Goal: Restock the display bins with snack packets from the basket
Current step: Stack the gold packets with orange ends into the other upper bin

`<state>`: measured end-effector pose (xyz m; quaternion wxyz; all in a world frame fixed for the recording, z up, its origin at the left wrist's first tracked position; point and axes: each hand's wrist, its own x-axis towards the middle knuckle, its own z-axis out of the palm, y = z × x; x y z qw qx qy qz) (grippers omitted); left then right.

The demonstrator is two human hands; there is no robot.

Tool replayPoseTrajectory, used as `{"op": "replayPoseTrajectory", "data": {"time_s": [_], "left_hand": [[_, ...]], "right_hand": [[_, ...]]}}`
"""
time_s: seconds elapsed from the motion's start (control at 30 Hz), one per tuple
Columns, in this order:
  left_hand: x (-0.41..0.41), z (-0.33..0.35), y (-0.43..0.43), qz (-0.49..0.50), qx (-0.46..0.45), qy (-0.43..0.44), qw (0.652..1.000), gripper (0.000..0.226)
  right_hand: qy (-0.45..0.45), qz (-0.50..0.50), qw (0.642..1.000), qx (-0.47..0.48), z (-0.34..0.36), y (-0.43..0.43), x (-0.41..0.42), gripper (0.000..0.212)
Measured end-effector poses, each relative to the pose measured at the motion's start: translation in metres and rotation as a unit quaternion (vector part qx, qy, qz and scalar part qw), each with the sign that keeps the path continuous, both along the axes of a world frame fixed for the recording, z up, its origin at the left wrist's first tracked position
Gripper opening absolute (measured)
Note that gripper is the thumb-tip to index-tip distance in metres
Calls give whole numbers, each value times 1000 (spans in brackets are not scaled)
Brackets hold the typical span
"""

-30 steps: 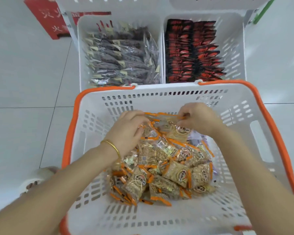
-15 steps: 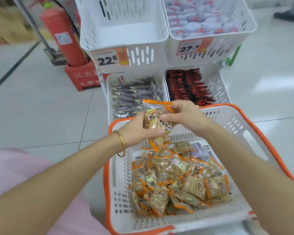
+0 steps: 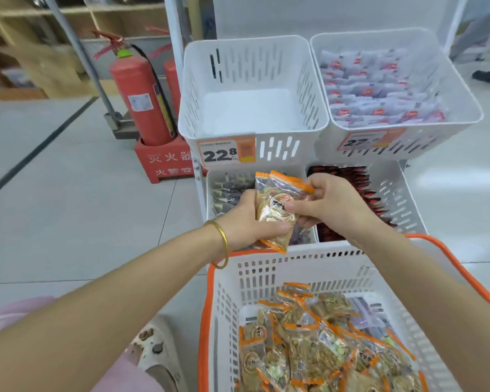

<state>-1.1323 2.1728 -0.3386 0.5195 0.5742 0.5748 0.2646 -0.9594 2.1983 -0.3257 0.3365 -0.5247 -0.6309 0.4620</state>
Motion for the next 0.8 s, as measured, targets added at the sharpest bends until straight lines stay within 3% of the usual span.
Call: {"op": "replayPoseTrajectory", "data": {"time_s": [0.13,0.3,0.47,0.57,0.67,0.73,0.8], "left_hand": [[-17,4,11,-5,21,10,1000,71],[-26,26,16,-56,56,23,997,62],[-24,55,29,-29,147,100,984,73],[-33,68,39,48,247,115,961,76],[-60,68,52,161,355,214,896,80],[-77,61,59,184,363,288,867,80],[-88,51,63,171,330,307,876,84]], "right_hand": [[-40,5,998,42,9,15,-20,39],[-22,27,998,53,25,23,-23,59],[56,147,987,-37,59,41,-26,23],[66,113,991,24,88,64,-38,15],[101,46,989,102,108,101,-62,19],[42,28,990,132,104,126,-86,24],[-70,43,988,133,89,148,-110,25]]}}
